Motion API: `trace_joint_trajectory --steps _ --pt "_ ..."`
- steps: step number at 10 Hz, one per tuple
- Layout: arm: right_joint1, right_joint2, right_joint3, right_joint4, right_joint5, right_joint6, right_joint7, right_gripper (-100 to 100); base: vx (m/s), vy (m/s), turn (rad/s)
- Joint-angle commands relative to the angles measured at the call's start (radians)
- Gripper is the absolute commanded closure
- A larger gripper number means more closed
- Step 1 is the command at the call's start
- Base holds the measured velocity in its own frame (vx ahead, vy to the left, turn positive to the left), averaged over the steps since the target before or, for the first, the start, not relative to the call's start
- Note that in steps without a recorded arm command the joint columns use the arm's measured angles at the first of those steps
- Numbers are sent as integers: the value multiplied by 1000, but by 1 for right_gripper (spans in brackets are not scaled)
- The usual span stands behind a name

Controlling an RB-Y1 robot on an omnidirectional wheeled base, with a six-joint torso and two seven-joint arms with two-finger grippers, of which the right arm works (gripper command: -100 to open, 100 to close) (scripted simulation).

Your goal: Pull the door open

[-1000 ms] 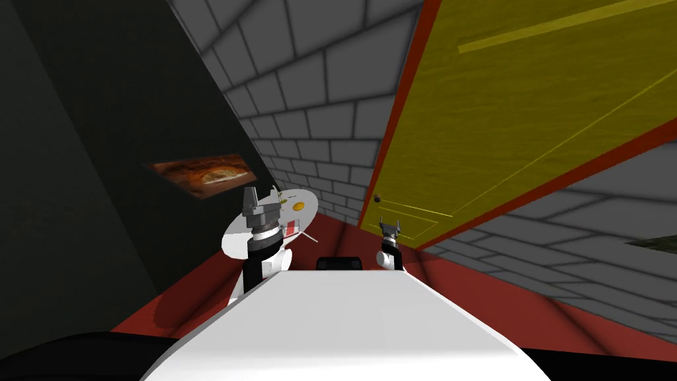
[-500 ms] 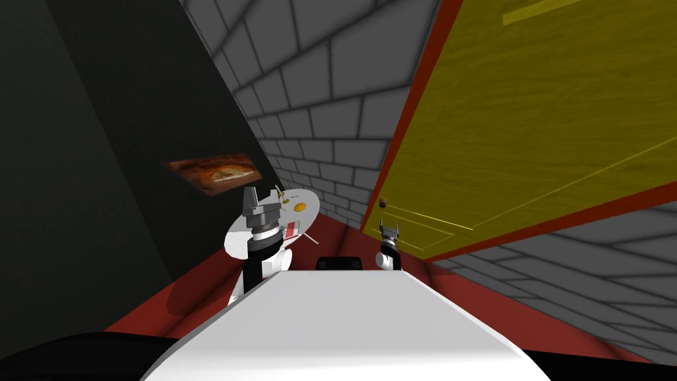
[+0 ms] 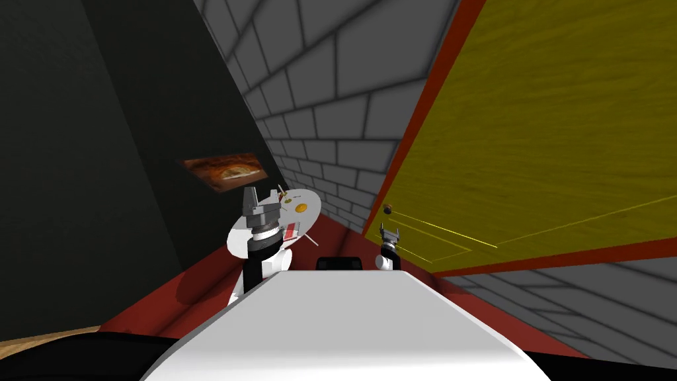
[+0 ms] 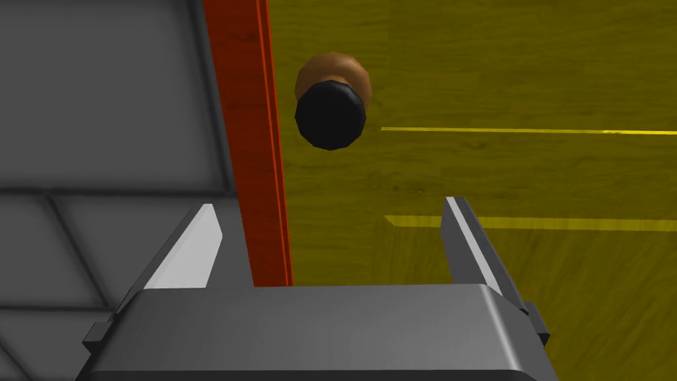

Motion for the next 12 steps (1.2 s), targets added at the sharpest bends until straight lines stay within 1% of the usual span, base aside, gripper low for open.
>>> trace_joint_trajectory --steps 1,4,5,6,8,9,12 --pt "-10 1 -1 37 -24 -3 -32 -100 94 -67 155" --pt "-17 1 0 63 -39 -7 -53 -100 74 -50 64" --pt "-10 3 0 49 -35 -4 -44 -100 20 -16 13" --pt "-4 -25 0 66 -38 -9 -79 -100 124 -12 27" --pt "1 -47 -1 78 -41 -12 -105 -100 168 13 31" --pt "7 -74 -2 92 -43 -16 -136 -100 158 -1 29" --pt "17 -116 -3 116 -48 -23 -186 -100 117 0 30"
